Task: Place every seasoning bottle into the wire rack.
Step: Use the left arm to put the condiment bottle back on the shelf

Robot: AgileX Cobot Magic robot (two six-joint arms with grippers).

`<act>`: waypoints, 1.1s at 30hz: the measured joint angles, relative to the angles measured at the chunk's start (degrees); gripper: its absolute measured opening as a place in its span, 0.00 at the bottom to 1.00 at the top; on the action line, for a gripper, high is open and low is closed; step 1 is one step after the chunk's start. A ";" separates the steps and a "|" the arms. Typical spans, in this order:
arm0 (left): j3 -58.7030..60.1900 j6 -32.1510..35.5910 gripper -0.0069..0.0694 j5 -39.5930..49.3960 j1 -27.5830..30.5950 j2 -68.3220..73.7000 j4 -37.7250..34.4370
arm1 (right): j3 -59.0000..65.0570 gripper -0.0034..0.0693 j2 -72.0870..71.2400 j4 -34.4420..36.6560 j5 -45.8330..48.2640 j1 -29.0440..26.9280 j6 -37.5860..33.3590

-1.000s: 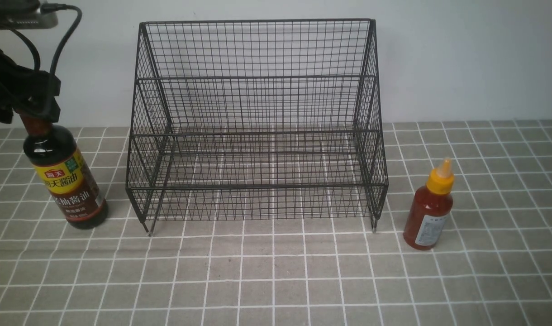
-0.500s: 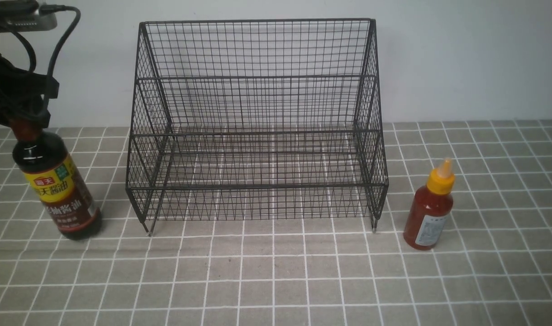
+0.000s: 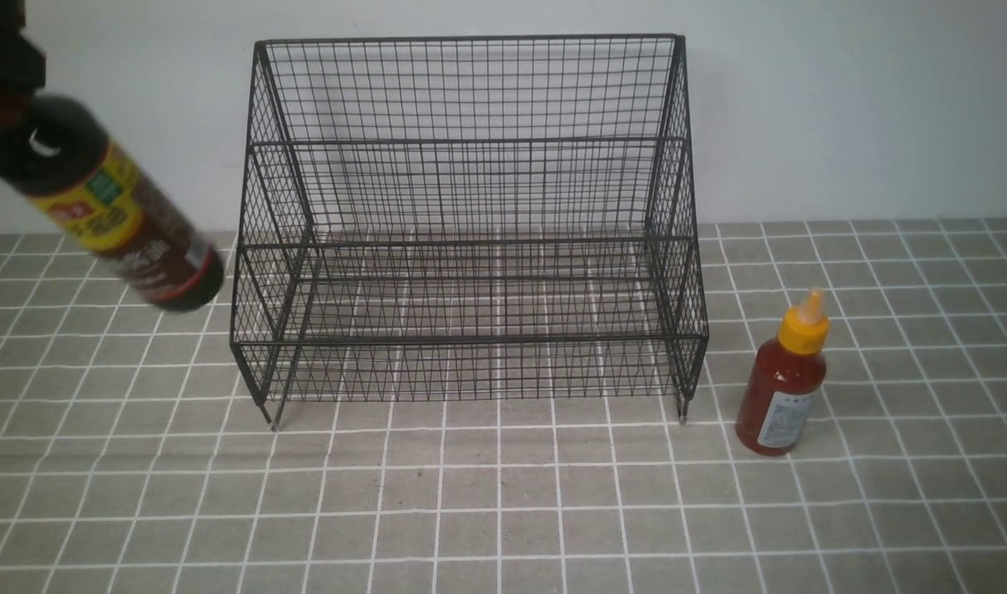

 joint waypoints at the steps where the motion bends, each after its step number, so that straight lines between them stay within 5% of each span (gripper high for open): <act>1: 0.00 0.71 0.43 -0.05 -0.72 -0.85 -1.25 | 0.00 0.03 0.00 0.00 0.00 0.00 0.00; 13: -0.18 1.97 0.43 -6.58 -13.84 1.72 -5.02 | 0.00 0.03 0.00 0.00 0.00 0.00 0.00; 33: -0.02 3.84 0.43 -22.88 -14.35 6.69 -4.15 | 0.00 0.03 0.00 0.00 0.00 0.00 0.00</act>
